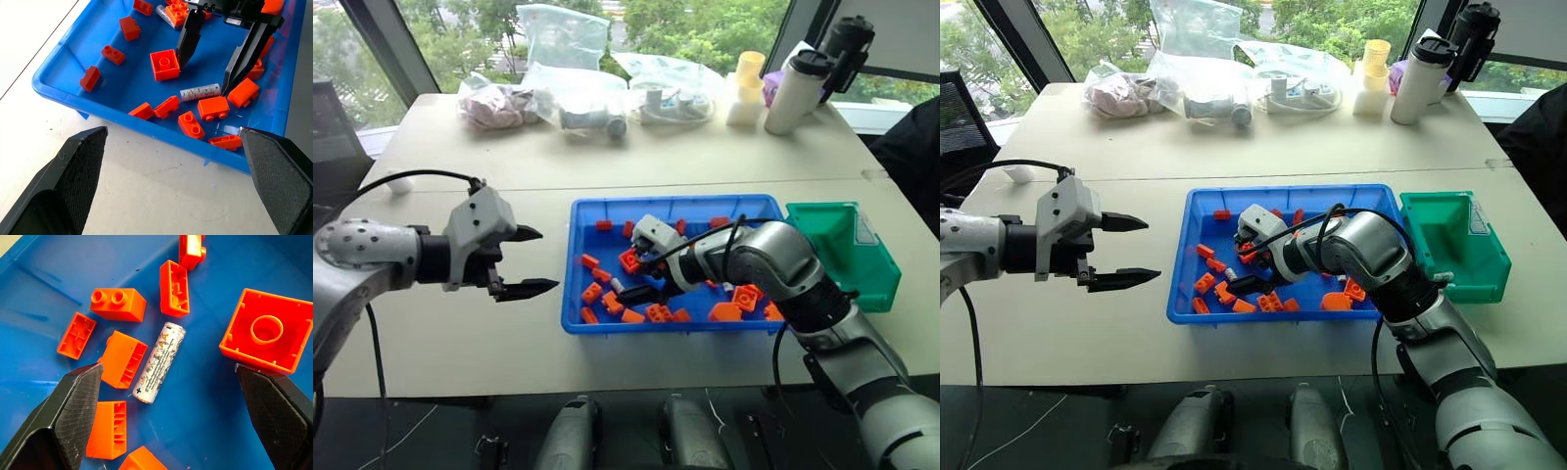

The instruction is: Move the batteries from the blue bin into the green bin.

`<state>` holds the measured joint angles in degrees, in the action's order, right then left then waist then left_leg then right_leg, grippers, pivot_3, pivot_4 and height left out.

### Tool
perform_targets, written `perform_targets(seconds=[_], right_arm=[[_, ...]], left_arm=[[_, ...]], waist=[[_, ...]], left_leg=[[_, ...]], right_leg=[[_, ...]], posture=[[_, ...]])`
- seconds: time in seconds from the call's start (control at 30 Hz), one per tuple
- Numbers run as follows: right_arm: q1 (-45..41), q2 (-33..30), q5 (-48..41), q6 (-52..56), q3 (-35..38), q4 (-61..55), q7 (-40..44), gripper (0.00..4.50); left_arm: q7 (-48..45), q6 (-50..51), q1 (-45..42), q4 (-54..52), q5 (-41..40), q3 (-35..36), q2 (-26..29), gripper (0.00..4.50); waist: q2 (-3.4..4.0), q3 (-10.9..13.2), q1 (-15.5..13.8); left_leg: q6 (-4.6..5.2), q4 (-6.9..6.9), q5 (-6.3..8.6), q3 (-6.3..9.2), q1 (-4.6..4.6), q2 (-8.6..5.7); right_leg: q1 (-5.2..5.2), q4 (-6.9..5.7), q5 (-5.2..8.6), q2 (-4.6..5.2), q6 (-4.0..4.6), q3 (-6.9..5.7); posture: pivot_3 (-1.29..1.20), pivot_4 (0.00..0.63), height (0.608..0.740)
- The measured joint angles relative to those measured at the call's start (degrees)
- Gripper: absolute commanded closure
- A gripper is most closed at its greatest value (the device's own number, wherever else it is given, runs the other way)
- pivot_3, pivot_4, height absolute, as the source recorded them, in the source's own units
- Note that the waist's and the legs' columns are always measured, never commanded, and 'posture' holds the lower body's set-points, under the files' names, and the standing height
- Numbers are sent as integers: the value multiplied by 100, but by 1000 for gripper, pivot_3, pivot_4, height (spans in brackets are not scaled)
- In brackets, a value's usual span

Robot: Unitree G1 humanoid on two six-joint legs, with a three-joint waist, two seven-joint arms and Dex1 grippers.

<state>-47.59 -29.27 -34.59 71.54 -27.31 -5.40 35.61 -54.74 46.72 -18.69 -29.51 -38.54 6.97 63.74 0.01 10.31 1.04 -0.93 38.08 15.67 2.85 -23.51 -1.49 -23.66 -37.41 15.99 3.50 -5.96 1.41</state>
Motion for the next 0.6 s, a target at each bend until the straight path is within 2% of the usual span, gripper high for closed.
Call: perform_targets(seconds=[0.07,0.17,0.4,0.6], right_arm=[[-6,0,266,-251,-201,-27,88,50],[-5,-24,565,-471,-370,-62,202,918],[28,-322,1488,-1297,-887,-157,528,4399],[99,-264,1703,-1373,-853,-221,702,4466]], left_arm=[[7,-1,-7,5,40,-3,-51,0],[11,-1,-13,7,58,-11,-97,0],[37,-1,-193,19,108,-96,-223,0],[42,-1,-202,22,179,-102,-271,0]], waist=[[0,0,1],[0,0,1],[-3,-3,-5],[-3,-3,-3]], left_leg=[[0,0,0,0,2,0],[0,0,0,0,2,0],[0,0,0,1,5,-1],[-1,0,0,2,6,0]], right_leg=[[1,0,0,-1,0,0],[1,0,0,-1,0,0],[4,0,0,0,0,-1],[4,-1,0,-1,0,-1]], posture=[[0,150,740],[0,150,740],[0,150,740],[0,150,740]])
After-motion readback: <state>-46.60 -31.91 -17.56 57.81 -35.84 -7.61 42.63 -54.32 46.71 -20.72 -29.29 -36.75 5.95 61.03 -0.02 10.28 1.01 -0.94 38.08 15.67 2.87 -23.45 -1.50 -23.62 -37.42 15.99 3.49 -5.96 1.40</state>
